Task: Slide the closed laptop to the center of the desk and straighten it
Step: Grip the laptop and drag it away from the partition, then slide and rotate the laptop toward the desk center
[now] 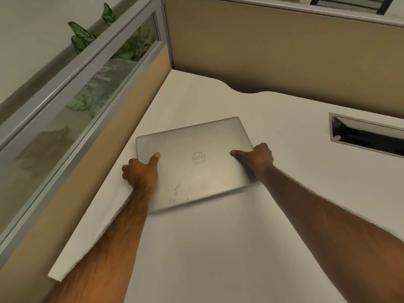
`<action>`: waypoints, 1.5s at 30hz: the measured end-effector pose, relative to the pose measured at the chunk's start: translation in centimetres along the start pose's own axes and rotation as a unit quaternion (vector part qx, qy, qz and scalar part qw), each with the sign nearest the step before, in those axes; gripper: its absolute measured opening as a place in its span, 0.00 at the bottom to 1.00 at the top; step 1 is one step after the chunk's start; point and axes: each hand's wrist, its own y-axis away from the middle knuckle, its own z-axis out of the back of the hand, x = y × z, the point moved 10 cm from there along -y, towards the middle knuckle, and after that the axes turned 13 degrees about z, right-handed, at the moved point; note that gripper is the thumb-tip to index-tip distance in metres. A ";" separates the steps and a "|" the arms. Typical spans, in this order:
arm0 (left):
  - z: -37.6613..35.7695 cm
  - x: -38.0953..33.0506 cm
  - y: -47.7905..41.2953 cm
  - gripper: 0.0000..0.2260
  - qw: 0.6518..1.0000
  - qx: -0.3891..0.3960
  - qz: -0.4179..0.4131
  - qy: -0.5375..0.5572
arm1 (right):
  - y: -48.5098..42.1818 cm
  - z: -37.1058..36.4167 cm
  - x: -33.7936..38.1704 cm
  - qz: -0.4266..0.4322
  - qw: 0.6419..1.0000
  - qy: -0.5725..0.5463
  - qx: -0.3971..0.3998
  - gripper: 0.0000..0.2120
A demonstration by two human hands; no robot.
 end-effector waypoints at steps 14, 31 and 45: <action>-6.2 -3.7 12.2 0.37 0.994 0.072 -0.076 -0.032 | 4.5 11.8 -11.0 -0.056 0.993 -0.060 -0.081 0.46; -17.0 1.2 33.3 0.35 0.974 0.161 -0.118 -0.111 | 6.3 30.4 -26.1 -0.065 0.992 -0.012 -0.105 0.43; -17.4 6.5 38.8 0.31 0.967 0.171 -0.090 -0.165 | 3.8 32.7 -27.9 -0.018 0.999 0.017 -0.035 0.29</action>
